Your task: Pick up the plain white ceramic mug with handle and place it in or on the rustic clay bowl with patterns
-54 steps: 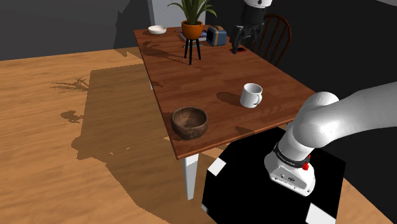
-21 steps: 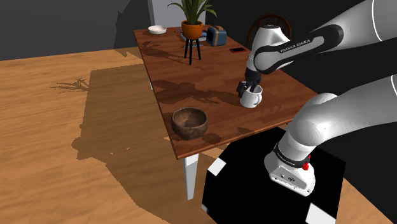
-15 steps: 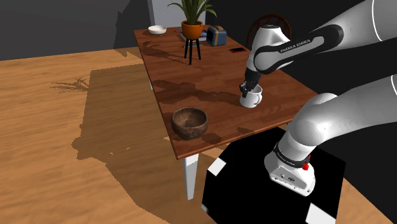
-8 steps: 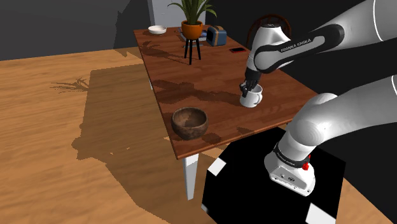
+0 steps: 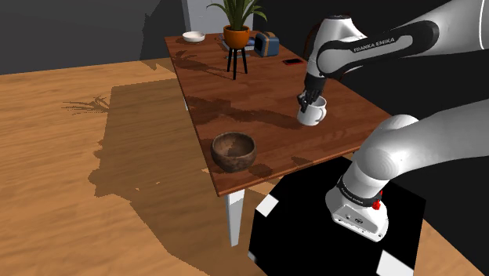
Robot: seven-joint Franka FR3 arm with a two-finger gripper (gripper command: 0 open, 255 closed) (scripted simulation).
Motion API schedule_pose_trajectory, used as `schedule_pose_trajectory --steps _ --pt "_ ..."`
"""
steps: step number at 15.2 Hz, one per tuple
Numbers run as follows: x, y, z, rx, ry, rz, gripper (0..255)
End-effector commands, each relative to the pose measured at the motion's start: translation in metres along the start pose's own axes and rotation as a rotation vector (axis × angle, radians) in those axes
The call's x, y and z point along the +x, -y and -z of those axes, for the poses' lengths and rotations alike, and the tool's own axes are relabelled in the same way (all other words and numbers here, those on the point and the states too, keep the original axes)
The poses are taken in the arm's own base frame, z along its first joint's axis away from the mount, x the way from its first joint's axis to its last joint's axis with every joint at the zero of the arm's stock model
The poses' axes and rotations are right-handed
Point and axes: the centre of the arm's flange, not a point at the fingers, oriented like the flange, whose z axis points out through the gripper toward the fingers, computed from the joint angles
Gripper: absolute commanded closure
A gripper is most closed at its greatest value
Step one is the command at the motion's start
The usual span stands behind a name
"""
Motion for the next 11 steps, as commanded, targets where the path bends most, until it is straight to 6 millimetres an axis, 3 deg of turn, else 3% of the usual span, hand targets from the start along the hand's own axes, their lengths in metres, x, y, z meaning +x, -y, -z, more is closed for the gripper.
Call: schedule_pose_trajectory --steps 1,11 --pt "0.001 0.0 0.011 0.0 0.0 0.0 255" --pt "0.004 0.0 0.063 0.0 0.0 0.0 255"
